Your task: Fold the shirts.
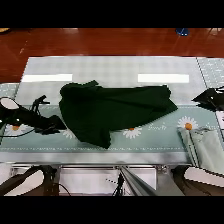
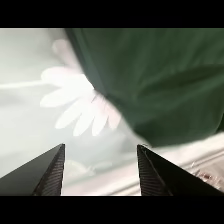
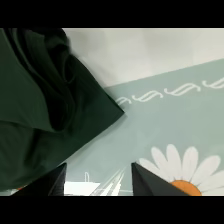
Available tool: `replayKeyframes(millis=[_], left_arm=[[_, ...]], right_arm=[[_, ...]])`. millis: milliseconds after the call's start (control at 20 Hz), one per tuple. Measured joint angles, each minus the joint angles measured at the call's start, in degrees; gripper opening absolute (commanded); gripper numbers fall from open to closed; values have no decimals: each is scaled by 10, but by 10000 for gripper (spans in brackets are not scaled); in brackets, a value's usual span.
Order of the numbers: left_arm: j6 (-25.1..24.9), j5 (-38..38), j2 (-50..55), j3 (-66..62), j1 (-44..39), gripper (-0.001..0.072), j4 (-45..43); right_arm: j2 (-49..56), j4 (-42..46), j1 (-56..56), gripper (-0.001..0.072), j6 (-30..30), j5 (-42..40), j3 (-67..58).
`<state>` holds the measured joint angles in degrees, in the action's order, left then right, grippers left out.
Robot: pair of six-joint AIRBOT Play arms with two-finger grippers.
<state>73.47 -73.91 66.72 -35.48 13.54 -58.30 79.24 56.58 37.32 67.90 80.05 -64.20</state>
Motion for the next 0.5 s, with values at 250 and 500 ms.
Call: replayKeyframes(millis=[250, 500], left_arm=[[-7, 69, 38, 28, -35, 504, 71], [-7, 136, 83, 33, -76, 30, 116]], right_arm=[[0, -9, 3, 496, -9, -9, 6], [0, -22, 3, 496, -10, -7, 7]])
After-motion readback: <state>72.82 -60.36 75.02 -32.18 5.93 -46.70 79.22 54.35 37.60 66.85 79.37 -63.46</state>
